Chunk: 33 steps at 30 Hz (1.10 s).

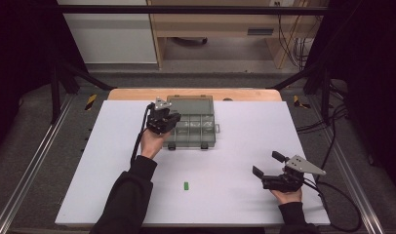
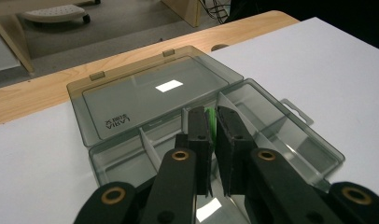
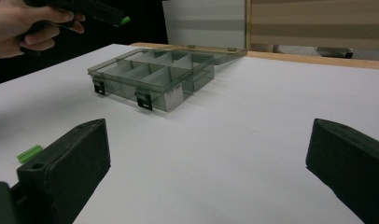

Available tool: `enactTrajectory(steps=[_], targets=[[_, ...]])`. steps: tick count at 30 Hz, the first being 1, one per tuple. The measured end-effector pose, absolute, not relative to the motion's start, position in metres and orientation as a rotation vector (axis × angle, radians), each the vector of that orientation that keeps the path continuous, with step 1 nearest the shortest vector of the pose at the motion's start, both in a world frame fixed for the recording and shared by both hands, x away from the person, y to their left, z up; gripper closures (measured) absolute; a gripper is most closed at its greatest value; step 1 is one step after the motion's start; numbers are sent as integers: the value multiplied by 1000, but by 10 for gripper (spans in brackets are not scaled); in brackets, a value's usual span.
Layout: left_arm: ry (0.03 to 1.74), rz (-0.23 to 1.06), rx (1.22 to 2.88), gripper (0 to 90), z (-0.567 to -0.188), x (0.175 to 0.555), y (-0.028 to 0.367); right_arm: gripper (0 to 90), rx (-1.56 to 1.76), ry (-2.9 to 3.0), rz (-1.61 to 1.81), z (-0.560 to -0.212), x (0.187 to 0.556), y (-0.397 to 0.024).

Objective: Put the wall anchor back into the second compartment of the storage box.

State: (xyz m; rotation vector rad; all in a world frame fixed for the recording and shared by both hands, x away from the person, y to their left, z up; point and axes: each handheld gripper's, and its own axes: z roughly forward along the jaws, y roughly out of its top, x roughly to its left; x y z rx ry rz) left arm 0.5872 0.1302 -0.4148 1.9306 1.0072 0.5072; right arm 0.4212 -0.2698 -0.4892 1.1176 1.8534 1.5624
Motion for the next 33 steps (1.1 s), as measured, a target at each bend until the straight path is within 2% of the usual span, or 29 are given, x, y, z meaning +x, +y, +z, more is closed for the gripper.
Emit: enactTrajectory(steps=[4, 19, 33], targets=[[1024, 501, 1910, 840, -423, 597, 127, 2, 1118, 1852, 1564, -489, 421, -270], [1050, 528, 2017, 840, -456, 617, 120, 2, 1113, 1850, 1564, -489, 421, -270], [1068, 544, 2073, 815, -468, 622, 114, 2, 1117, 1847, 1571, -488, 421, -270]])
